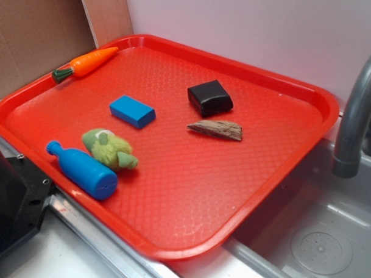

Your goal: Grab the wood chip.

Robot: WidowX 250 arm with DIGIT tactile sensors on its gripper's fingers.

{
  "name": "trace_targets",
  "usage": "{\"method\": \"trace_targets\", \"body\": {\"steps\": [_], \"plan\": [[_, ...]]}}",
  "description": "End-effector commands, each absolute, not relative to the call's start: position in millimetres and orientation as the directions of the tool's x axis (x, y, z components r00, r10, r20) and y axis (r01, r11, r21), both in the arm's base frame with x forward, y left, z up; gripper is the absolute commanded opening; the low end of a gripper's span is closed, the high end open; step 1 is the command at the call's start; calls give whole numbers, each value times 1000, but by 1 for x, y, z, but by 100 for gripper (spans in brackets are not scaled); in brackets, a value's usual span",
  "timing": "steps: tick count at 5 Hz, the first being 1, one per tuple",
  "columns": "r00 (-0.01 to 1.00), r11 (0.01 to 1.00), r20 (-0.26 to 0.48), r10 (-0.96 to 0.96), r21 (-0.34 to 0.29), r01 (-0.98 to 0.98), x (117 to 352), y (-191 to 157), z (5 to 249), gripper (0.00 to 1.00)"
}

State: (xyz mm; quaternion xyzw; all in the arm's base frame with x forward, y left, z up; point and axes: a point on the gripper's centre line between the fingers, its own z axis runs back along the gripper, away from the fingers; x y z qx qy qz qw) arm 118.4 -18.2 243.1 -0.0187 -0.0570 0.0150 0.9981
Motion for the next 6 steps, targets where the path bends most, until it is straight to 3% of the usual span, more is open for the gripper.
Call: {"method": "trace_targets", "body": {"steps": [1, 2, 3, 6], "plan": [[993, 999, 113, 32, -39, -28, 118, -18, 243, 100], [969, 975, 117, -215, -31, 220, 168, -68, 201, 100], [884, 890, 140, -447, -36, 455, 205, -118, 171, 100], [884, 890, 140, -447, -36, 455, 205, -118, 171, 100]]}}
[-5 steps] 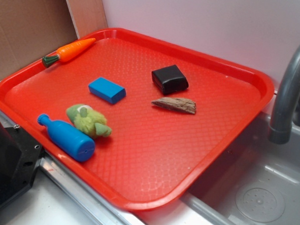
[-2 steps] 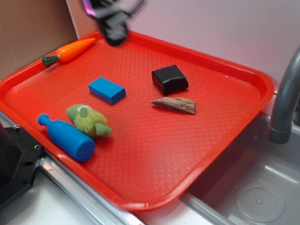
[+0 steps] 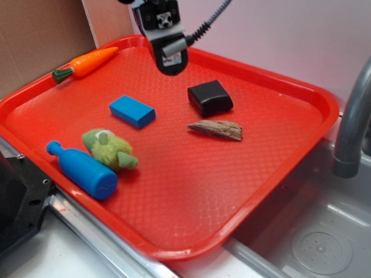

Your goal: Grab the wood chip.

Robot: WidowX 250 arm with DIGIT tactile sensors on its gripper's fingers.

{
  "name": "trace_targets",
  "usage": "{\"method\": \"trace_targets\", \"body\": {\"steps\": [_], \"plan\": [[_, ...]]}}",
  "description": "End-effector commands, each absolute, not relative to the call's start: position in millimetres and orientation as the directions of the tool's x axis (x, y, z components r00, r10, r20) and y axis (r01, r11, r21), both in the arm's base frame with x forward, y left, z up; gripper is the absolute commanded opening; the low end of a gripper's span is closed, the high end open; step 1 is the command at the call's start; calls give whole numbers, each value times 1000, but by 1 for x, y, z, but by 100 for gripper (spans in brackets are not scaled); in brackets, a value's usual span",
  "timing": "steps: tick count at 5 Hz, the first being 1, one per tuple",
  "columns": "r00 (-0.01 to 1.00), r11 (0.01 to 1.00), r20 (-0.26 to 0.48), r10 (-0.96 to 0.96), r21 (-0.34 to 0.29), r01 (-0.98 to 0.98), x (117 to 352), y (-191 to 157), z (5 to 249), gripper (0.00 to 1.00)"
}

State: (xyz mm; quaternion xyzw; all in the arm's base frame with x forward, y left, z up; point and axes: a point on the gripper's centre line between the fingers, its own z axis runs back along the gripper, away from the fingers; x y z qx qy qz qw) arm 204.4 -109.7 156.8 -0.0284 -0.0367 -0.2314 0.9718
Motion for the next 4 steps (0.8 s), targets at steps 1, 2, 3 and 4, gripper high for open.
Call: {"method": "trace_targets", "body": {"steps": [1, 2, 3, 4], "plan": [[800, 819, 177, -573, 132, 558, 215, -126, 146, 100], [745, 755, 122, -656, 133, 642, 230, -134, 122, 100], [703, 706, 67, -708, 69, 705, 253, -134, 86, 100], [684, 687, 67, -726, 40, 725, 265, -130, 74, 100]]}}
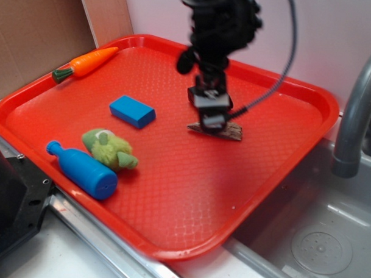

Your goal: Grab the wood chip.

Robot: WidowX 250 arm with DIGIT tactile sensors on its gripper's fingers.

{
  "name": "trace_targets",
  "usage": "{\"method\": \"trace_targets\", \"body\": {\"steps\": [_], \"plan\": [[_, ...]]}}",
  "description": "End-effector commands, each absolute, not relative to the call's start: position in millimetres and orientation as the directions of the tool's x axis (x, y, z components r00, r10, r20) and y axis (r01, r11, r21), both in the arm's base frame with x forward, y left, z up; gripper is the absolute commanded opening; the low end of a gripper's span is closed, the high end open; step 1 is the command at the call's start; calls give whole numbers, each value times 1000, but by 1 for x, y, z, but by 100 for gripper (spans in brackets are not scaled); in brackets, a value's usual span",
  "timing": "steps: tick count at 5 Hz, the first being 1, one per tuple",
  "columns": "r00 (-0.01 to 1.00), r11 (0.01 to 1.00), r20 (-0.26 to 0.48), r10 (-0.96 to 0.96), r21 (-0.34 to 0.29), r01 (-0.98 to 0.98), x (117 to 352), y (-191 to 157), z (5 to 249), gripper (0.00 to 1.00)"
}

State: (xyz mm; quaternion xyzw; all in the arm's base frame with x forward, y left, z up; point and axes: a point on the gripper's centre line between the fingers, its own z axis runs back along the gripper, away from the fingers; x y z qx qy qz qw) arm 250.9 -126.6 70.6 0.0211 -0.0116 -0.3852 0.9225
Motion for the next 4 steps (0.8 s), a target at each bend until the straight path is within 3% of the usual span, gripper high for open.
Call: {"method": "trace_targets", "body": {"steps": [1, 2, 4], "plan": [[624, 625, 35, -780, 64, 778, 274, -129, 63, 100], [559, 558, 2, -829, 70, 827, 272, -135, 46, 100], [457, 459, 76, -886, 7, 888, 254, -140, 33, 100]]}}
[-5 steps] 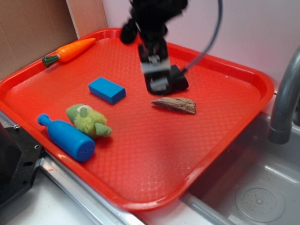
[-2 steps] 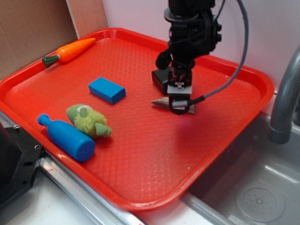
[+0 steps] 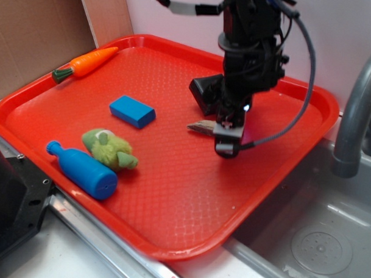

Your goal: Grab the wood chip.

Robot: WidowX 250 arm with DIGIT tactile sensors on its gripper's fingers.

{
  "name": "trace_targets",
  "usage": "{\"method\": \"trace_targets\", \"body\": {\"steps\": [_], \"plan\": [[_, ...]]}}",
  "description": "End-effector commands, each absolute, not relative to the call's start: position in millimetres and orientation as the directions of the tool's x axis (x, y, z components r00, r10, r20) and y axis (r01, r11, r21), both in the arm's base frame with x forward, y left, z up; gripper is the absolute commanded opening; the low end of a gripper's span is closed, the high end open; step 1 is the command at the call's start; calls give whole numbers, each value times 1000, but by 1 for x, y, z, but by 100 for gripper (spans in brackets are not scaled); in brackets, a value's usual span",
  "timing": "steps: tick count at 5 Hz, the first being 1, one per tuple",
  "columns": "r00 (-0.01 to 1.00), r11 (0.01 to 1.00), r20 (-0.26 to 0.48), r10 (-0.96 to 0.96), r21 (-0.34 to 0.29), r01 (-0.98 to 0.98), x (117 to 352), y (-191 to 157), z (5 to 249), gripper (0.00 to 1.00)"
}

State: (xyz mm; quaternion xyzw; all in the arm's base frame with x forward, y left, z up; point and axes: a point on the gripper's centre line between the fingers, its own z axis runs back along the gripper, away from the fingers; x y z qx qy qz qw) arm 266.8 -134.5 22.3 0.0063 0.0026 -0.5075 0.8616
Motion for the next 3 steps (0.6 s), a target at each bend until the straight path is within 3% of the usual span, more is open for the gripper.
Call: {"method": "trace_targets", "body": {"steps": [1, 3], "plan": [[486, 488, 87, -870, 1, 873, 240, -137, 40, 100], [566, 565, 56, -823, -27, 825, 226, -117, 39, 100]]}}
